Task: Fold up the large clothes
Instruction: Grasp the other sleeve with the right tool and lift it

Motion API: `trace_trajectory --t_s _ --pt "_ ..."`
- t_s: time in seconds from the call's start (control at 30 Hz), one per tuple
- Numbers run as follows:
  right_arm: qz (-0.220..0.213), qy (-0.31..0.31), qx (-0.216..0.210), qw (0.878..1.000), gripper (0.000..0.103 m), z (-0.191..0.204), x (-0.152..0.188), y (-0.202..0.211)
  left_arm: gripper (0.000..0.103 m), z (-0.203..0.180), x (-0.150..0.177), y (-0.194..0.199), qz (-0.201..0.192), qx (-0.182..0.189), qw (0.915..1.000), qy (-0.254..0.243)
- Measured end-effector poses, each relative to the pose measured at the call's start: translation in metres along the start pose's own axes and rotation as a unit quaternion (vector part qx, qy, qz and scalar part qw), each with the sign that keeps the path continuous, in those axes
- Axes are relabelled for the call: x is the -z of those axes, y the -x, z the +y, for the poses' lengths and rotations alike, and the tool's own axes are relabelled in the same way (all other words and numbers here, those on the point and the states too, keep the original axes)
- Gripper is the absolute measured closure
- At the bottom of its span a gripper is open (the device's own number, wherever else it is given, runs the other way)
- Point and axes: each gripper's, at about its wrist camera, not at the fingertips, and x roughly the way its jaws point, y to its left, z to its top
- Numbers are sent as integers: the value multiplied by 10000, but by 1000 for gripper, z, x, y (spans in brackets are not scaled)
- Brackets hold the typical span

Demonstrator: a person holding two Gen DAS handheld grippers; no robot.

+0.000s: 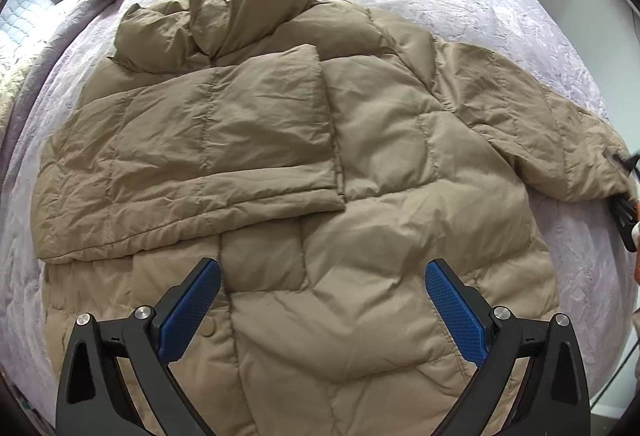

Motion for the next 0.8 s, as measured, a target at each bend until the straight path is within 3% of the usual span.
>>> trace_trajectory --t_s 0.03,0.07,0.17,0.37,0.53,0.63,0.8 --pt "101 -142 23 9998 93 -4 -2 -4 1 2 -1 1 0 -32 10000 18" --pt "160 -310 -50 9994 97 -10 -4 -6 1 3 -1 1 0 -47 10000 36" --pt "98 -348 -192 9992 97 -9 -1 -9 1 12 -2 2 -6 -85 9999 92" --pt "237 556 -275 9978 97 40 16 -16 1 31 4 5 -37 -215 9996 189" --pt "432 1404 -367 9885 97 95 49 -33 1 50 9 9 -128 -178 9994 271" --pt "626 2155 -328 9740 97 133 82 -45 1 63 14 14 -152 -172 9992 313" --pt "851 3767 -89 9224 97 190 159 -73 1 86 19 17 -219 -243 9986 419"
